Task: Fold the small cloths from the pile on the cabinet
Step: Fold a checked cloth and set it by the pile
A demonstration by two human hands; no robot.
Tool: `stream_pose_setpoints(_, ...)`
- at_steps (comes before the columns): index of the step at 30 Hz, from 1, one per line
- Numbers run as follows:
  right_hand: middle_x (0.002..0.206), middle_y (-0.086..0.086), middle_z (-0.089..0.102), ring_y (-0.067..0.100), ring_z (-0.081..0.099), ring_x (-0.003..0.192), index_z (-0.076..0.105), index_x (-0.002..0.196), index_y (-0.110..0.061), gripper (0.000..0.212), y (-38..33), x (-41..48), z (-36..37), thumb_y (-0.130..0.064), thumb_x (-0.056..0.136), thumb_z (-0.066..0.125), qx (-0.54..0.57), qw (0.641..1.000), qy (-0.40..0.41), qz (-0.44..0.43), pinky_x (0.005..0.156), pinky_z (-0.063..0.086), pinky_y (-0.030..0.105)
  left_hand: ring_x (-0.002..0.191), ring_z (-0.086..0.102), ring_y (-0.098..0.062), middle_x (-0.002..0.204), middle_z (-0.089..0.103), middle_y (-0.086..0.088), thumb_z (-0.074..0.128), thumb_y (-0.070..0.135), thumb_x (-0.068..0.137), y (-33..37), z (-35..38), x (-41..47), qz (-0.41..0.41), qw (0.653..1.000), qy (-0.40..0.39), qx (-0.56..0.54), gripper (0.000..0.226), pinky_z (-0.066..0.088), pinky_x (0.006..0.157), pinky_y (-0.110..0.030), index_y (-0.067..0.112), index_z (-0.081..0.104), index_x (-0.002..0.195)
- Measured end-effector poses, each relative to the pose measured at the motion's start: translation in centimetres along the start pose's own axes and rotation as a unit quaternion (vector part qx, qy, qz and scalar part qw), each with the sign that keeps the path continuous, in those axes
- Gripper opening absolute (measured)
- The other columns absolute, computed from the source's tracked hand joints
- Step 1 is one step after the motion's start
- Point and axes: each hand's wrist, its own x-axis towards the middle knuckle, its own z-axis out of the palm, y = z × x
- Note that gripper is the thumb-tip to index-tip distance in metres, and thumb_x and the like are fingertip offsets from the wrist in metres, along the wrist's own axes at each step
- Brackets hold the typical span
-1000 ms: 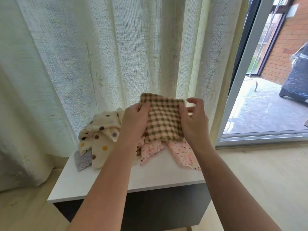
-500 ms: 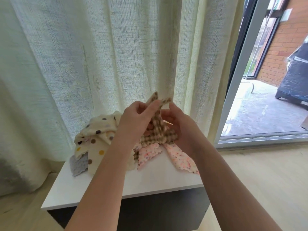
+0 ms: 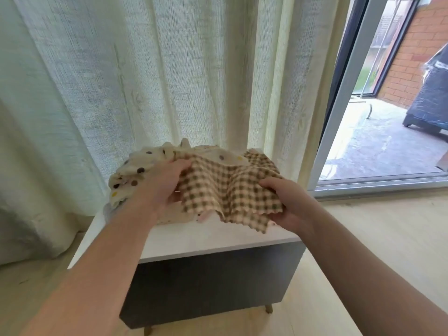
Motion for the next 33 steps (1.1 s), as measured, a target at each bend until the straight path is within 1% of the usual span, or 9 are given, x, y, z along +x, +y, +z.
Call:
stream_pose_setpoints(3, 0.104, 0.011, 0.073, 0.024, 0.072, 0.091, 0.06, 0.117, -0.009, 0.024, 0.8, 0.7, -2.6, -0.007, 0.093, 0.059, -0.061, 0.996, 0.051, 0.03, 0.07, 0.06, 0.036, 0.089, 0.062, -0.016, 0.09, 0.067, 0.002, 0.055, 0.03, 0.096, -1.4, -2.8, 0.6, 0.044, 0.979, 0.072, 0.185, 0.015, 0.048, 0.09, -0.036, 0.021, 0.064, 0.088)
stream_pose_setpoints(7, 0.105, 0.008, 0.073, 0.022, 0.07, 0.097, 0.064, 0.116, -0.008, 0.027, 2.2, 1.7, -4.2, -0.014, 0.09, 0.068, -0.157, 0.985, 0.065, 0.029, 0.08, 0.058, 0.035, 0.075, 0.051, -0.012, 0.079, 0.053, 0.007, 0.053, 0.033, 0.097, -4.4, -2.7, 0.3, 0.11, 0.898, 0.092, 0.416, 0.017, 0.032, 0.058, -0.023, 0.016, 0.056, 0.094)
stream_pose_setpoints(11, 0.104, 0.007, 0.074, 0.017, 0.072, 0.088, 0.067, 0.115, -0.012, 0.026, 2.7, 1.9, -4.8, -0.016, 0.089, 0.069, -0.173, 0.984, 0.038, 0.005, 0.065, 0.056, 0.029, 0.088, 0.058, -0.028, 0.1, 0.06, -0.009, 0.065, 0.034, 0.088, -6.1, -2.4, -0.7, 0.241, 0.723, 0.201, 0.616, 0.035, 0.05, 0.069, -0.04, 0.015, 0.049, 0.113)
stream_pose_setpoints(12, 0.102, 0.005, 0.075, 0.016, 0.072, 0.086, 0.068, 0.114, -0.014, 0.025, 2.8, 1.8, -4.9, -0.016, 0.09, 0.068, -0.177, 0.984, 0.031, 0.001, 0.064, 0.056, 0.028, 0.093, 0.058, -0.031, 0.105, 0.06, -0.011, 0.068, 0.033, 0.085, -6.2, -2.0, -0.9, 0.28, 0.703, 0.2, 0.623, 0.04, 0.05, 0.073, -0.043, 0.013, 0.052, 0.115)
stream_pose_setpoints(19, 0.1, 0.001, 0.072, 0.015, 0.069, 0.087, 0.059, 0.123, -0.021, 0.031, 2.6, 0.7, -4.5, -0.015, 0.094, 0.056, -0.275, 0.958, 0.049, -0.068, 0.072, 0.056, 0.03, 0.091, 0.057, -0.012, 0.101, 0.059, 0.006, 0.053, 0.058, 0.081, -8.6, 2.6, -2.2, 0.398, 0.711, -0.096, 0.572, 0.044, 0.051, 0.078, -0.028, 0.022, 0.062, 0.105)
stream_pose_setpoints(23, 0.108, -0.001, 0.064, 0.013, 0.064, 0.088, 0.043, 0.133, -0.037, 0.045, 2.5, 0.0, -4.4, -0.011, 0.097, 0.035, -0.371, 0.918, 0.042, -0.132, 0.068, 0.054, 0.03, 0.099, 0.057, -0.011, 0.11, 0.061, 0.006, 0.064, 0.052, 0.082, -10.0, 3.6, -1.9, 0.445, 0.697, -0.114, 0.551, 0.042, 0.049, 0.08, -0.026, 0.021, 0.062, 0.111)
stream_pose_setpoints(26, 0.111, -0.001, 0.061, 0.017, 0.062, 0.093, 0.055, 0.124, -0.035, 0.055, 2.3, 0.1, -4.9, 0.002, 0.09, 0.033, -0.463, 0.868, 0.021, -0.177, 0.081, 0.056, 0.036, 0.088, 0.06, -0.013, 0.097, 0.064, 0.007, 0.071, 0.032, 0.085, -10.6, 4.3, -1.7, 0.461, 0.708, -0.104, 0.525, 0.018, 0.051, 0.072, -0.028, 0.02, 0.067, 0.098)
stream_pose_setpoints(30, 0.098, -0.011, 0.064, -0.002, 0.058, 0.089, 0.066, 0.117, -0.028, 0.051, 2.3, -0.7, -5.7, 0.006, 0.083, 0.05, -0.603, 0.765, -0.019, -0.225, 0.077, 0.042, 0.008, 0.078, 0.06, -0.011, 0.086, 0.065, 0.007, 0.065, 0.02, 0.09, -10.5, 3.9, -1.5, 0.437, 0.757, -0.082, 0.48, 0.003, 0.054, 0.065, -0.034, 0.018, 0.066, 0.091)
stream_pose_setpoints(33, 0.09, -0.027, 0.055, -0.014, 0.053, 0.084, 0.068, 0.117, -0.026, 0.041, 2.1, -1.2, -6.2, 0.0, 0.085, 0.061, -0.623, 0.737, -0.057, -0.258, 0.071, 0.036, 0.001, 0.08, 0.057, -0.007, 0.088, 0.063, 0.01, 0.061, 0.044, 0.087, -10.6, 3.8, -1.8, 0.442, 0.748, -0.086, 0.488, 0.024, 0.053, 0.066, -0.029, 0.022, 0.062, 0.096)
